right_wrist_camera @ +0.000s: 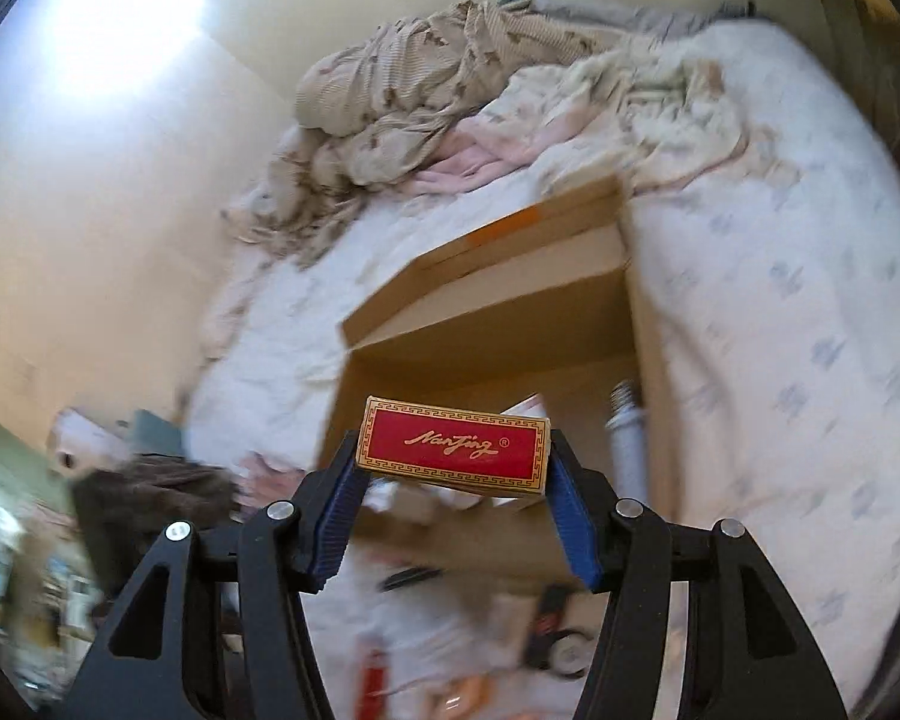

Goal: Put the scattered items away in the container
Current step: 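Place the pink item and red box into the cardboard box, opening both grippers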

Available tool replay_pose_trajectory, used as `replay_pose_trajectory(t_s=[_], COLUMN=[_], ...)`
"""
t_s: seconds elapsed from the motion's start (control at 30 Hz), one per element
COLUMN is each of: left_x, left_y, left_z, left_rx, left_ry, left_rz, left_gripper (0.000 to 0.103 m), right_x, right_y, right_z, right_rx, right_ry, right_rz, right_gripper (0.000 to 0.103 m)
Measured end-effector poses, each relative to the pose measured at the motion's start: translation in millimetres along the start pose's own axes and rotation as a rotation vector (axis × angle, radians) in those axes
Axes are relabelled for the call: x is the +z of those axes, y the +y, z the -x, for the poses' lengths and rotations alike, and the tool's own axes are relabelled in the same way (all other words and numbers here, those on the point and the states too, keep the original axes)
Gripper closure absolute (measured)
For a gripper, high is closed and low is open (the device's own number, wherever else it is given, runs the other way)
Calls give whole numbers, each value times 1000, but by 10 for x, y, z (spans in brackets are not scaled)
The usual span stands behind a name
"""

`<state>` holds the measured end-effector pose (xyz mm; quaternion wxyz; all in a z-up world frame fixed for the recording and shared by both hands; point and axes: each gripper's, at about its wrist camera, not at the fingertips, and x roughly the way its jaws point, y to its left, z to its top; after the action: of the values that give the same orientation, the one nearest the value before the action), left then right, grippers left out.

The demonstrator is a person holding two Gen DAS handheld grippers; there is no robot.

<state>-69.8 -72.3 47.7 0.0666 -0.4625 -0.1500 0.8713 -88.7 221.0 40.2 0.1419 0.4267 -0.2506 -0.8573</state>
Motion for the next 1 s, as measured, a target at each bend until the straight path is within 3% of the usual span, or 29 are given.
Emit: replay_pose_trajectory(t_s=[0.17,0.4,0.63,0.83,0.93,1.0], left_x=[171,147,73,50,51,35], left_y=[-244,-202,-182,-137,-154,-211], left_z=[-345,-780,-952,-965,-964,-963], left_rx=[18,22,52,89,88,56], left_ry=[39,101,133,117,123,140], left_rz=[-113,-114,-150,-174,-184,-203], left_gripper=[86,86,86,85,72,53], right_x=[-1,-115,-218,-286,-341,-370], right_y=[-86,-170,-275,-155,-85,-37], right_z=[-213,-511,-808,-1004,-1050,-1063], right_rx=[-44,22,28,-38,-46,-62], right_ry=[65,152,251,302,323,333], right_rz=[-9,-74,-138,-56,-19,14], right_gripper=[41,41,41,41,40,38])
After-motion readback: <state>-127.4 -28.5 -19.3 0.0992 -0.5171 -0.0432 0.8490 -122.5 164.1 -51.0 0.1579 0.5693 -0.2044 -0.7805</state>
